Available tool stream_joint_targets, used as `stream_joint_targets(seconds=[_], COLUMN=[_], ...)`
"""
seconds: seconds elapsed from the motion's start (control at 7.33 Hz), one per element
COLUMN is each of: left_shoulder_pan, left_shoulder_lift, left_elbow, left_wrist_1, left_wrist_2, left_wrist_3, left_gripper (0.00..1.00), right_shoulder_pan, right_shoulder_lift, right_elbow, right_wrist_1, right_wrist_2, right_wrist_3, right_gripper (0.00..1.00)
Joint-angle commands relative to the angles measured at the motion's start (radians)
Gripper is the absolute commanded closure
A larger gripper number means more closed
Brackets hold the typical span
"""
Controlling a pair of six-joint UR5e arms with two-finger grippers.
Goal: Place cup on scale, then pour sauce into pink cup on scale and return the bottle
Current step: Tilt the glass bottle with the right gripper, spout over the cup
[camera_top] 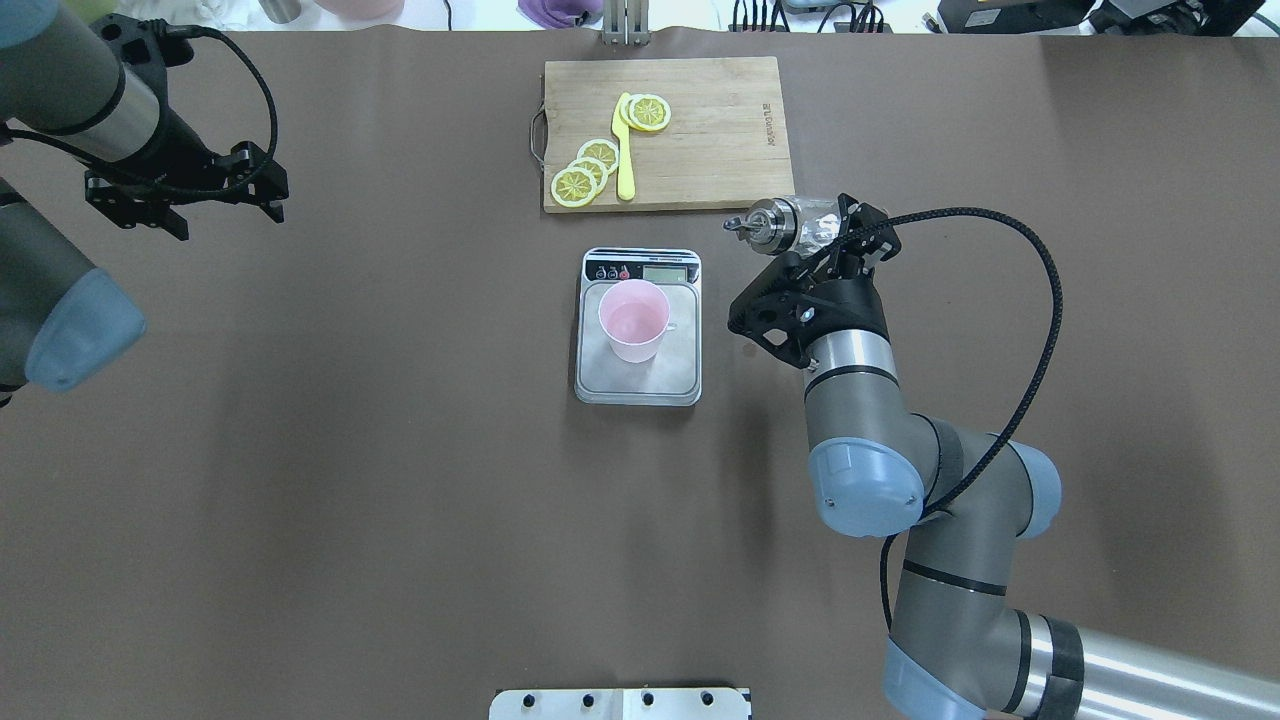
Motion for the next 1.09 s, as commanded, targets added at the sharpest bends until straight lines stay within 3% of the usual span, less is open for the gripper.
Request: stream_joint_targets(seconds=[0.0,0.41,0.68,0.96], left_shoulder_pan=[-0.006,-0.006,-0.006,-0.006], left_shoulder_lift=[0.009,0.015,0.015,0.015], left_elbow=[0.002,0.008,0.009,0.013], left_wrist_1=[-0.001,-0.001,-0.002,-0.002], left_wrist_2=[-0.002,-0.001,-0.001,-0.001], left_wrist_3=[0.014,0.014,0.014,0.014], left_gripper=[0.02,0.02,0.02,0.02], right_shoulder_pan=[-0.030,-0.065,-0.080,-0.086], right_shoulder_lift=[0.004,0.038,0.068,0.075], right_elbow=[-0.043,-0.106,-0.132,-0.132], right_wrist_1=[-0.038,-0.040,-0.110,-0.133], right_wrist_2=[-0.109,-0.205,-0.263,-0.280], right_wrist_3=[-0.055,-0.055,-0.057,-0.057], right_gripper=[1.00,1.00,1.00,1.00])
